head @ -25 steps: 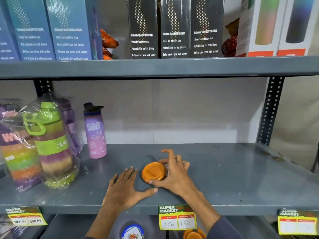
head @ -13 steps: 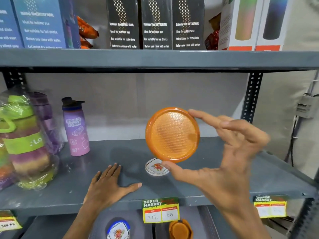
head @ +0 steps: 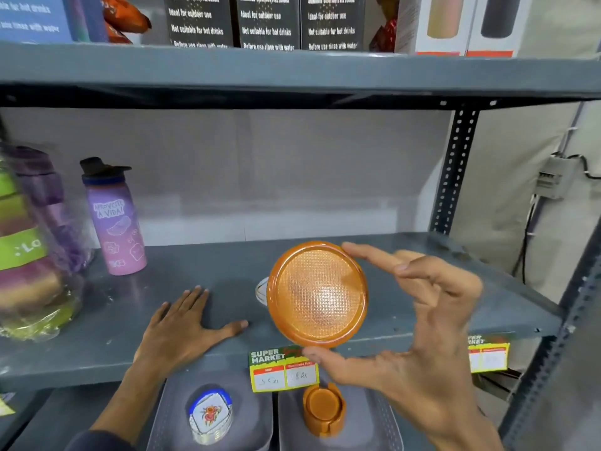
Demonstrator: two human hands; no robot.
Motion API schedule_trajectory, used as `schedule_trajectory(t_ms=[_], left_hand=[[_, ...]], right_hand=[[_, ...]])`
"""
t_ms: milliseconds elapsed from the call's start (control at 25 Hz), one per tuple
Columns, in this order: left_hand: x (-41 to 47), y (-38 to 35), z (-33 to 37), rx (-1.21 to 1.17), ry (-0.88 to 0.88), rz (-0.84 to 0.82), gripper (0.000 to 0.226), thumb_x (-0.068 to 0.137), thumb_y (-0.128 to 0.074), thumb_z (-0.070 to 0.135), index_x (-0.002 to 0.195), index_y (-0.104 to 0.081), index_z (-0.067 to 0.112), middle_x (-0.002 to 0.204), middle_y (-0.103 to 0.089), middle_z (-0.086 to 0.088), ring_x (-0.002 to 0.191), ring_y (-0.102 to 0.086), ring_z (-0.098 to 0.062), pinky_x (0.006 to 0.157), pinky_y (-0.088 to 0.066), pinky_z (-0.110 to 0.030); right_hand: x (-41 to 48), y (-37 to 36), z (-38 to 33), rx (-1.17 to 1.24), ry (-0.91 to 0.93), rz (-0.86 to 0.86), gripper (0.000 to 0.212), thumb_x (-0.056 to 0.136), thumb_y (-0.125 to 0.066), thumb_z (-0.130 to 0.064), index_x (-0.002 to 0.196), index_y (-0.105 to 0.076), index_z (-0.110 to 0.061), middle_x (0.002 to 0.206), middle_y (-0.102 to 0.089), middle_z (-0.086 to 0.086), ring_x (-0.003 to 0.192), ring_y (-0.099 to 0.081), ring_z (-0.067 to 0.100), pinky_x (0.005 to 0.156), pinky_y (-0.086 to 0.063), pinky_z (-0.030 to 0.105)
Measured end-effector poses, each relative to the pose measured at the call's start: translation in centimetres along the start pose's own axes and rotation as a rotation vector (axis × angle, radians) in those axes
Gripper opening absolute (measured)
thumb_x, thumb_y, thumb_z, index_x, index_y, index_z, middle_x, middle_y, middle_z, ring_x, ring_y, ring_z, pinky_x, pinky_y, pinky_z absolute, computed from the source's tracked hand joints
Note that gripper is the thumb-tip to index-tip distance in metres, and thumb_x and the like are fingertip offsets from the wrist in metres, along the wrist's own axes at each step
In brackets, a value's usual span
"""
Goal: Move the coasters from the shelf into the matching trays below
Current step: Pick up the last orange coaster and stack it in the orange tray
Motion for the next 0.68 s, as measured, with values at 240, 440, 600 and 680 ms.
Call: schedule_trajectory(t_ms=[240, 440, 600, 680], left_hand=[[0.1, 0.1, 0.0, -0.007, -0.006, -0.014, 0.149, 0.045, -0.022, 0.112, 0.162, -0.023, 0.02, 0.172, -0.015, 0.006, 0.157, -0.012, -0.011, 0.127, -0.007, -0.043], [0.3, -0.1, -0.2, 0.019, -0.011, -0.005, 0.142, 0.05, -0.026, 0.109, 0.161, -0.025, 0.021, 0.171, -0.017, 0.006, 0.157, -0.015, -0.012, 0.127, -0.009, -0.044], [0.5, 0.0, 0.0, 0.027, -0.014, 0.009, 0.141, 0.05, -0.026, 0.109, 0.161, -0.027, 0.022, 0.171, -0.02, 0.006, 0.156, -0.018, -0.014, 0.127, -0.011, -0.045], [0.6, 0.0, -0.1, 0.02, -0.012, 0.024, 0.141, 0.049, -0.027, 0.11, 0.16, -0.029, 0.022, 0.17, -0.022, 0.005, 0.156, -0.02, -0.015, 0.127, -0.013, -0.046]], right_hand=[[-7.0, -0.2, 4.2, 0.092, -0.133, -0.058, 0.105, 0.05, -0.101, -0.037, 0.123, -0.027, -0.05, 0.134, -0.063, 0.001, 0.121, -0.058, 0.047, 0.102, -0.041, 0.051], [-13.8, -1.7, 7.9, -0.022, -0.326, -0.164, 0.096, 0.055, -0.093, -0.061, 0.129, -0.032, -0.049, 0.139, -0.056, -0.019, 0.124, -0.058, 0.035, 0.094, -0.044, 0.061], [-18.4, -3.5, 11.6, -0.163, -0.486, -0.291, 0.099, 0.048, -0.091, -0.061, 0.128, -0.037, -0.044, 0.131, -0.061, -0.007, 0.118, -0.047, 0.006, 0.094, -0.033, 0.021], [-20.4, -4.8, 14.2, -0.202, -0.613, -0.391, 0.105, 0.047, -0.091, -0.063, 0.124, -0.02, -0.063, 0.123, -0.064, 0.001, 0.111, -0.053, 0.019, 0.087, -0.028, 0.019]])
Point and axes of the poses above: each hand's wrist, its own x-axis towards the middle knuckle, its own y-axis out of the back of the hand, z = x × y, the point moved 3 cm from there along x, towards the middle knuckle
